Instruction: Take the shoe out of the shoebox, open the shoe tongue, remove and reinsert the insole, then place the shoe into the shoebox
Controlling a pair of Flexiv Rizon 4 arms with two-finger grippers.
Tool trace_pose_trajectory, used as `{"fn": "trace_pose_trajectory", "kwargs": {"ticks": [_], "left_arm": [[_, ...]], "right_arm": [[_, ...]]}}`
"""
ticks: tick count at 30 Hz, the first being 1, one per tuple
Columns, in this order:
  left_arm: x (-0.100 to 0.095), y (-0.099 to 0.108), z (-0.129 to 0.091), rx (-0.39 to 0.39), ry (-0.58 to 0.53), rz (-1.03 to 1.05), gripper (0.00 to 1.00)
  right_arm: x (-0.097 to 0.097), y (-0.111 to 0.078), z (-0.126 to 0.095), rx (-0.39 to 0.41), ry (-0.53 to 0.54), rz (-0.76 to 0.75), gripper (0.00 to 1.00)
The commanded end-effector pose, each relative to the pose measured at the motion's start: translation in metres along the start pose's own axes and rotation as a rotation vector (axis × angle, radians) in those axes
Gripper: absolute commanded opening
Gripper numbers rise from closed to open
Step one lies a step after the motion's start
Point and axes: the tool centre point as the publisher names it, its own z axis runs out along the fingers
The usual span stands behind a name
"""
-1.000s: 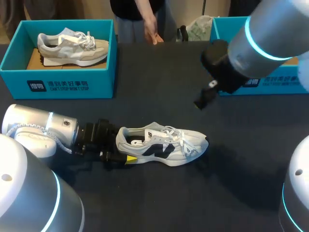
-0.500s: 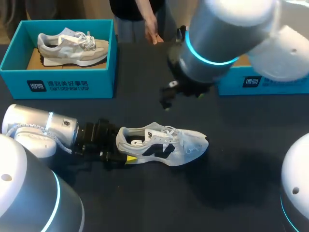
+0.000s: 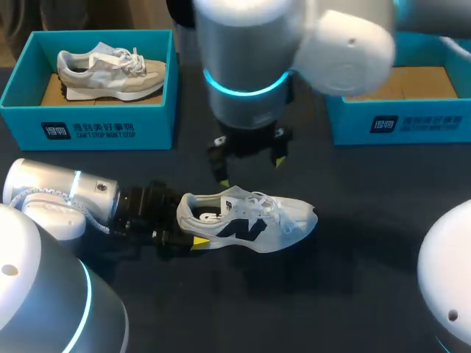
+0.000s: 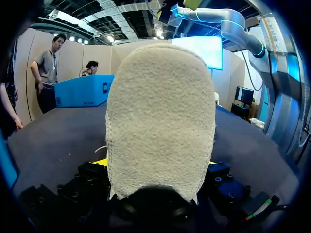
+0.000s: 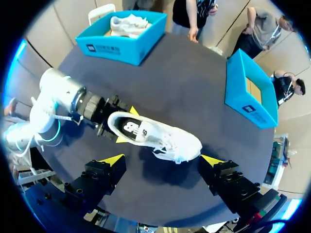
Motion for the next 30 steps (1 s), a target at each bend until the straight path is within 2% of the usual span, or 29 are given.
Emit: {"fn": "trace_pose_trajectory", "kwargs": {"ticks": [1, 18, 22, 24, 30], "left_arm": [[-0.001, 0.003, 0.007, -0.003, 0.001, -0.001, 0.0], [-0.001, 0.003, 0.007, -0.003, 0.001, -0.001, 0.0], [-0.001, 0.003, 0.007, -0.003, 0.001, -0.001, 0.0], [-0.001, 0.003, 0.007, -0.003, 0.001, -0.001, 0.0], [-0.001, 0.003, 0.007, -0.003, 0.001, -0.001, 0.0]], "right_arm": [[0.014, 0.007, 0.006, 0.117, -0.158, 0.001, 1.0], [0.014, 0.007, 0.006, 0.117, -0.158, 0.001, 1.0], [0.016, 0.012, 0.036, 0.068, -0.137, 0.174, 1.0], [0.016, 0.014, 0.043, 0.067, -0.161, 0.22, 1.0], [0.021, 0.018, 0.055, 0.029, -0.118, 0.32, 1.0]]}}
